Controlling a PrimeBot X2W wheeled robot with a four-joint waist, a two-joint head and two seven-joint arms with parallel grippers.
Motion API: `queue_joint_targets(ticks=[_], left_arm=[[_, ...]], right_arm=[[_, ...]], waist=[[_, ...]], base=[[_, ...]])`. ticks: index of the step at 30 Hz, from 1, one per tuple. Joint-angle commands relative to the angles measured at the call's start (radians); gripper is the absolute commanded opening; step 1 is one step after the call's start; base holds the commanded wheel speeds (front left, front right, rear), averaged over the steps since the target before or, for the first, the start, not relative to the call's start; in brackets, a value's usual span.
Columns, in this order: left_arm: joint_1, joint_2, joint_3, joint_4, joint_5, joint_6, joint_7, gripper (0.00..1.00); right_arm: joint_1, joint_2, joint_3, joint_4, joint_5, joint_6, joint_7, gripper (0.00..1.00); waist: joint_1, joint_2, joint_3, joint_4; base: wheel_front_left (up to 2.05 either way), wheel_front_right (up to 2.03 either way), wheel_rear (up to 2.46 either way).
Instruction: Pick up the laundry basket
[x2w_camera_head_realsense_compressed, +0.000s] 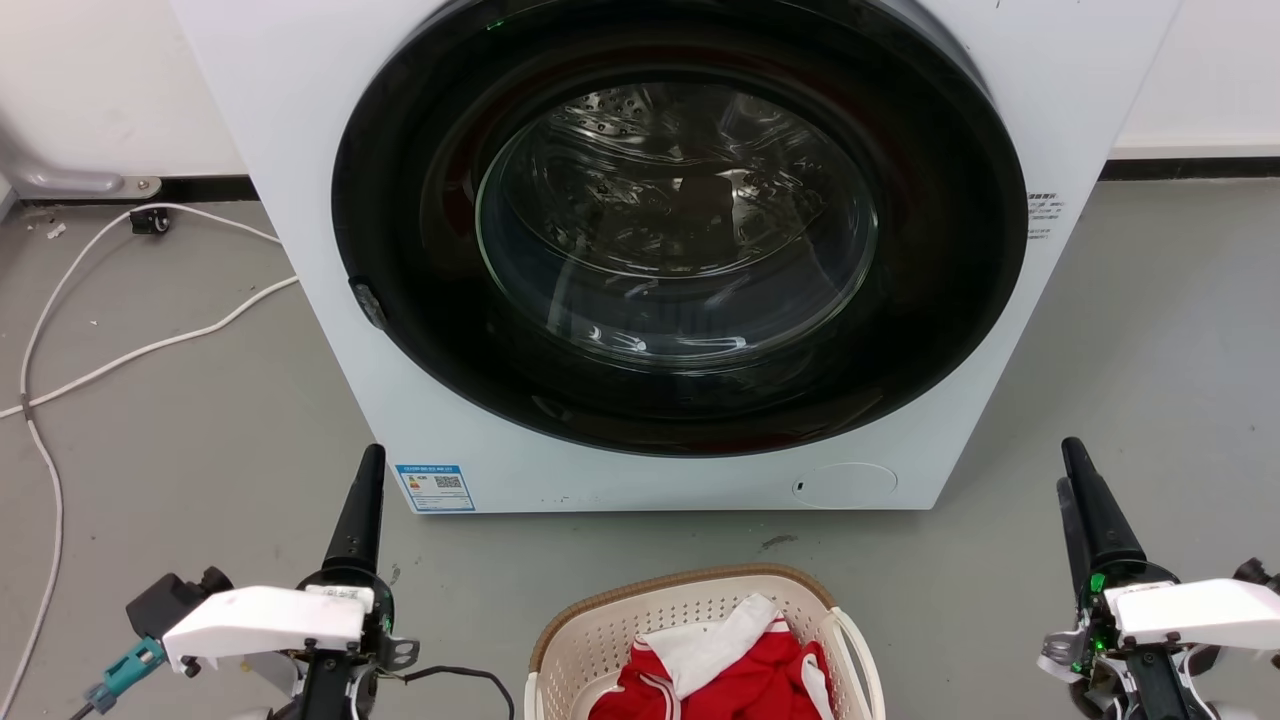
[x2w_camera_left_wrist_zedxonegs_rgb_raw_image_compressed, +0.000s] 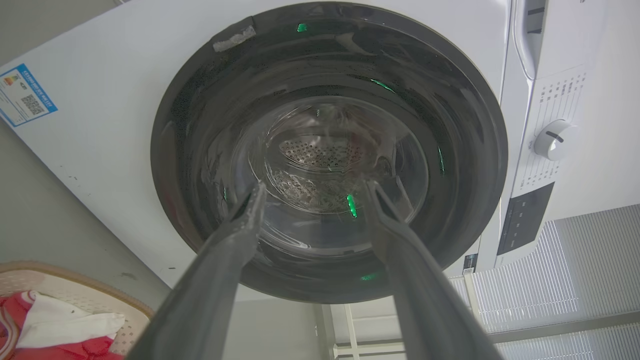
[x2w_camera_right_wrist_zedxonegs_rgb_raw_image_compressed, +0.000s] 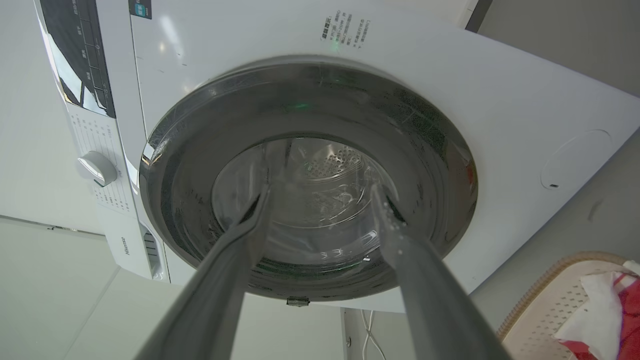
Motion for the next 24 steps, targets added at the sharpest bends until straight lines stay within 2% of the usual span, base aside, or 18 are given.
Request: queue_joint_targets(ticks=[1, 16, 17, 24], left_arm=[[-0.032, 0.004, -0.004, -0.025, 0.043, -0.001, -0.009, 1.0], [-0.033, 0.004, -0.04, -0.071, 0.368, 0.0, -0.067, 1.0], [-0.034, 0.004, -0.05, -0.071, 0.423, 0.003, -0.077, 1.0], [-0.033, 0.003, -0.067, -0.078, 0.54, 0.013, -0.101, 1.0]], right_arm=[[-0.009, -0.002, 0.0, -0.027, -0.041, 0.0, -0.011, 1.0], [0.011, 0.0, 0.015, -0.088, -0.409, 0.0, -0.068, 1.0], [0.014, 0.0, 0.019, -0.092, -0.467, 0.0, -0.079, 1.0], [0.016, 0.0, 0.031, -0.089, -0.592, 0.0, -0.101, 1.0]], waist=[[-0.0001, -0.0001, 0.0, 0.0], [-0.0002, -0.0001, -0.002, 0.001], [-0.0002, -0.0001, -0.002, 0.002], [-0.0002, -0.0001, -0.003, 0.003]], base=[[0.0, 0.0, 0.0], [0.0, 0.0, 0.0], [0.0, 0.0, 0.0], [0.0, 0.0, 0.0]])
